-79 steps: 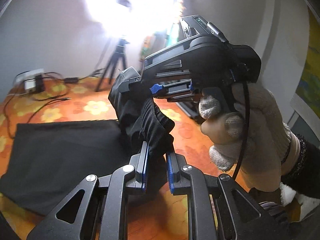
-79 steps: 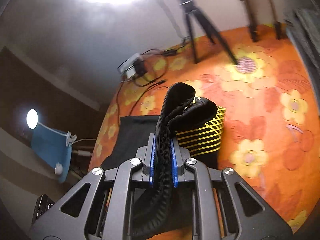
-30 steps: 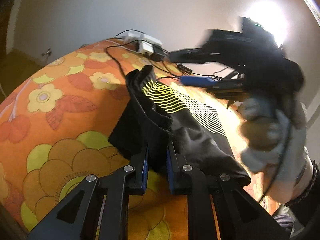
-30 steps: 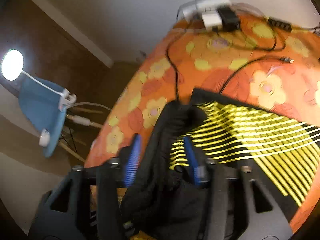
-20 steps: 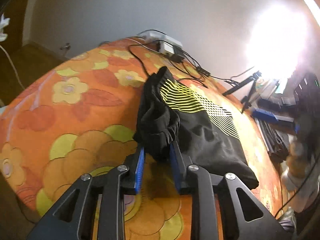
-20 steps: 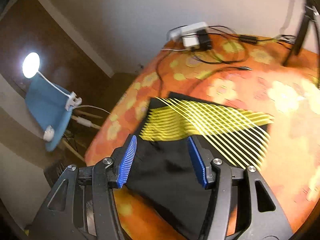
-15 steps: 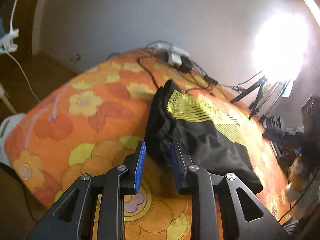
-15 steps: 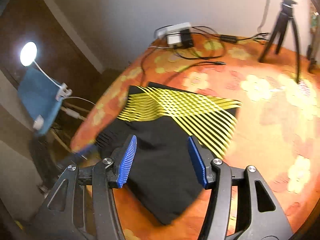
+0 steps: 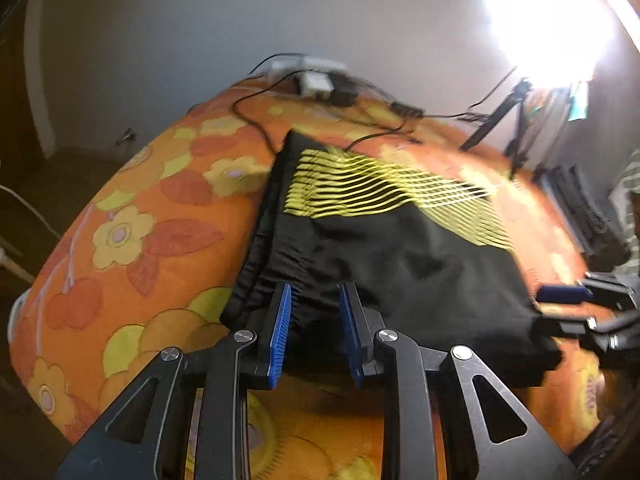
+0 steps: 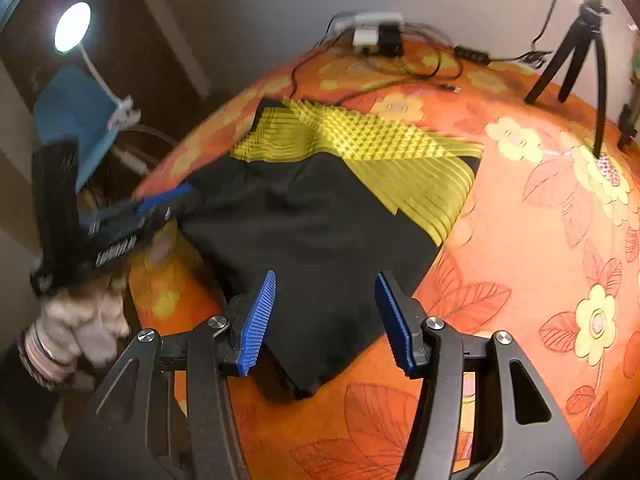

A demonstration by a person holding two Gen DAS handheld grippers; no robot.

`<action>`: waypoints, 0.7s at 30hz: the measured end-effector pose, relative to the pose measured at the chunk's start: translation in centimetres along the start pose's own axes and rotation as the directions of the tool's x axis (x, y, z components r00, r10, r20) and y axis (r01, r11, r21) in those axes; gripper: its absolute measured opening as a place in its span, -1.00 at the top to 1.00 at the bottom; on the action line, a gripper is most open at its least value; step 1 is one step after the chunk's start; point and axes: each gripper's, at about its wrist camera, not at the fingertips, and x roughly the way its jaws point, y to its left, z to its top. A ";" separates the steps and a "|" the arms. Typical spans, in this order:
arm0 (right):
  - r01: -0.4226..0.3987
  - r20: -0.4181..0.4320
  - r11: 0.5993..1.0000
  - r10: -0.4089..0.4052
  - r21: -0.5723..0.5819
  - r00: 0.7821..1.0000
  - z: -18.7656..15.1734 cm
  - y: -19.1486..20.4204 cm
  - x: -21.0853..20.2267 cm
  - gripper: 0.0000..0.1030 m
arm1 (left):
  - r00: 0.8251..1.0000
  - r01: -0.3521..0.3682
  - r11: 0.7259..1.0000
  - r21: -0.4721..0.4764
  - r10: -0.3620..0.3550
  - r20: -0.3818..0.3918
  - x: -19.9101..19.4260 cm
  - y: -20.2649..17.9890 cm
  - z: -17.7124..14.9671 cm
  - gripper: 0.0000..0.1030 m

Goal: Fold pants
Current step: 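Open the left gripper and release the folded pants bundle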

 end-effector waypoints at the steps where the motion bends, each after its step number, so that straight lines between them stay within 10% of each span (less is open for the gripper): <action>1: 0.003 -0.025 1.000 -0.004 -0.007 1.000 -0.4 0.0 0.6 -0.08 | 1.000 -0.001 1.000 0.001 0.001 0.003 0.0 0.1 0.0 0.55; 7: -0.031 0.022 0.999 0.030 0.035 0.999 0.5 -2.0 -1.4 -0.10 | 0.999 -0.001 1.000 -0.017 0.001 0.033 -0.8 0.3 0.6 0.53; 13: -0.078 0.121 0.938 0.039 0.338 0.992 3.4 -10.0 -2.2 -0.25 | 0.998 0.046 0.985 -0.166 -0.038 0.048 -3.5 3.0 0.3 0.00; 21: -0.136 0.109 0.853 0.093 0.504 0.990 5.1 -15.7 1.4 -0.25 | 0.981 0.147 0.899 -0.412 -0.184 -0.053 -3.0 5.6 -0.7 -0.03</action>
